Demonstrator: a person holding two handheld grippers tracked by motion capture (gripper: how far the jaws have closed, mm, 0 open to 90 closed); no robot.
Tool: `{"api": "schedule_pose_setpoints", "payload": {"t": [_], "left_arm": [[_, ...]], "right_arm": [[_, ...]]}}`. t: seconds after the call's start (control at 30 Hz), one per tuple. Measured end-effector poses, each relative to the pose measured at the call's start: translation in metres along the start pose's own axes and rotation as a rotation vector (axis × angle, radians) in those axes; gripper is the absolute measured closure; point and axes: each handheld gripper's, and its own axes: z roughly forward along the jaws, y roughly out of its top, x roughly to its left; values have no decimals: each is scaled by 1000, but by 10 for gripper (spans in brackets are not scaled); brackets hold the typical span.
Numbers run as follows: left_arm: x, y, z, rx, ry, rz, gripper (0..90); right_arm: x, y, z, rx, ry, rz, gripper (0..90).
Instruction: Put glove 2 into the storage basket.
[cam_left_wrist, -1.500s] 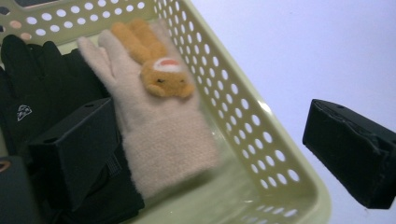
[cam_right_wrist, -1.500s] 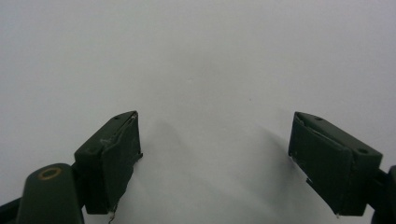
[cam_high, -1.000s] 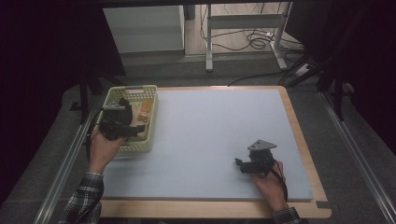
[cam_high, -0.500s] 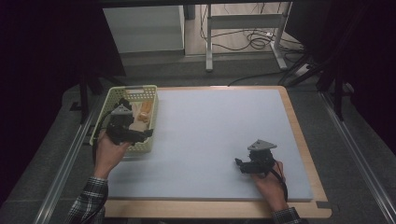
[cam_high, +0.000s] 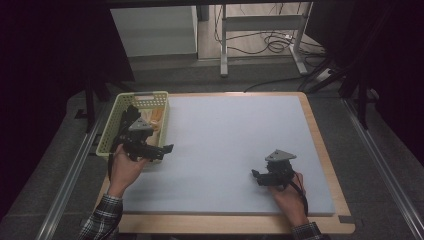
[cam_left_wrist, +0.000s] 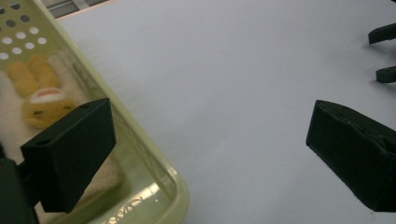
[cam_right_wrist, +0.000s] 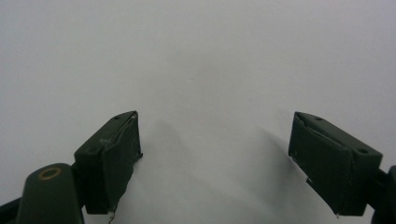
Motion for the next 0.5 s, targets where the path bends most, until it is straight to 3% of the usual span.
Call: {"api": "schedule_pose_setpoints", "payload": {"t": [0.5], "left_arm": [[-23, -7, 15, -10, -47, 48, 18]], "right_arm": [[0, 0, 0, 0, 0, -2, 164]]}}
